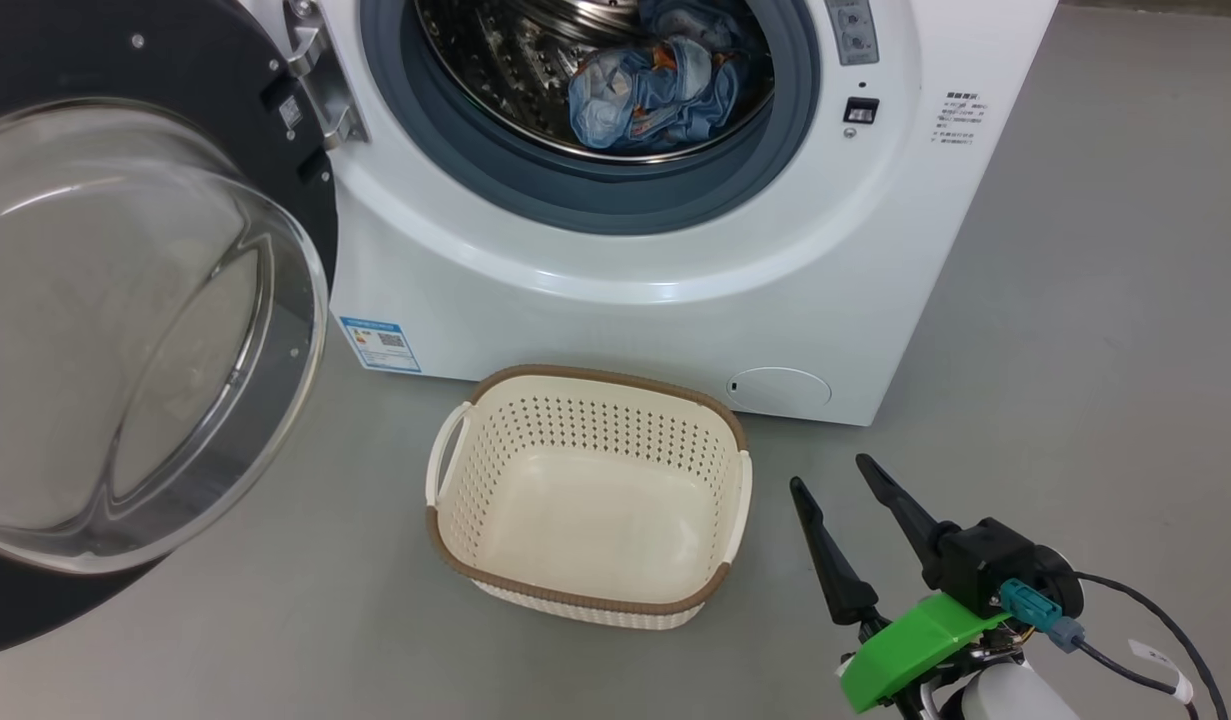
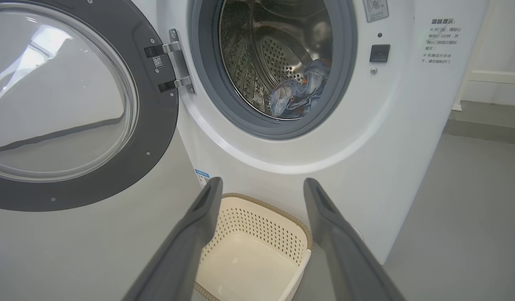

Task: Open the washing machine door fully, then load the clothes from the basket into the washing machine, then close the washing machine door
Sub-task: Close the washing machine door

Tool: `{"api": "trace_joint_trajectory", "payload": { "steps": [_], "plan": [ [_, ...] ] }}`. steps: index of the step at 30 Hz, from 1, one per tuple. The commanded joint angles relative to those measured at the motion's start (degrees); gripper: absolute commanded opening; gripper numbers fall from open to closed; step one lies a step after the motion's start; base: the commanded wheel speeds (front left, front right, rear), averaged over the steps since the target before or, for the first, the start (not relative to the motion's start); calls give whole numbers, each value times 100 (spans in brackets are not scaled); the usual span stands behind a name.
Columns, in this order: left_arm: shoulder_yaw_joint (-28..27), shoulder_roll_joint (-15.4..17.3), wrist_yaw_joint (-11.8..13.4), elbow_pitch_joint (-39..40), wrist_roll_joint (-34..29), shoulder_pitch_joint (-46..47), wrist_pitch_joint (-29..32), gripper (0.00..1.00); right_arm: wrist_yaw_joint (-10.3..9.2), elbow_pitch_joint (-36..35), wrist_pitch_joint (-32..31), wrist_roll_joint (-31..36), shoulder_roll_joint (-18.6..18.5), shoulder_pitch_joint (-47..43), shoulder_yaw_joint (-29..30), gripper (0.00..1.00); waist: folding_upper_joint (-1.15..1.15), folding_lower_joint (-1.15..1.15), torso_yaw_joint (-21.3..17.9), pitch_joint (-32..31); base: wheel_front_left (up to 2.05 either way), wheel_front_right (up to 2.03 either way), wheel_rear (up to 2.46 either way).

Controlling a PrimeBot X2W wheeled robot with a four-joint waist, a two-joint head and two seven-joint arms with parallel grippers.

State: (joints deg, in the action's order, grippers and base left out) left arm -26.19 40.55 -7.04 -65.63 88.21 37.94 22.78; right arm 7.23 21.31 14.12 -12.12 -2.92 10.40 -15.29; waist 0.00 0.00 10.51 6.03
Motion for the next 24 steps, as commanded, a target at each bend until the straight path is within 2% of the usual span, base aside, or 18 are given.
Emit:
{"api": "trace_joint_trajectory", "payload": {
  "steps": [1,9,18,24],
  "plan": [
    [-70,464,-45,71,43,153,75,0,25,-153,-4,69,4,198,-100,100,0,0,-9,27,0,0,0],
    [44,382,-45,68,30,87,476,0,25,-189,-22,96,4,232,-89,100,0,0,-6,94,0,0,0],
    [242,299,-45,261,46,-246,1409,0,25,-102,8,-8,4,193,-85,100,0,0,32,-121,0,0,0],
    [318,192,-45,734,140,-604,2097,0,25,-14,47,-153,4,164,-89,100,0,0,90,-310,0,0,0]
  ]
}}
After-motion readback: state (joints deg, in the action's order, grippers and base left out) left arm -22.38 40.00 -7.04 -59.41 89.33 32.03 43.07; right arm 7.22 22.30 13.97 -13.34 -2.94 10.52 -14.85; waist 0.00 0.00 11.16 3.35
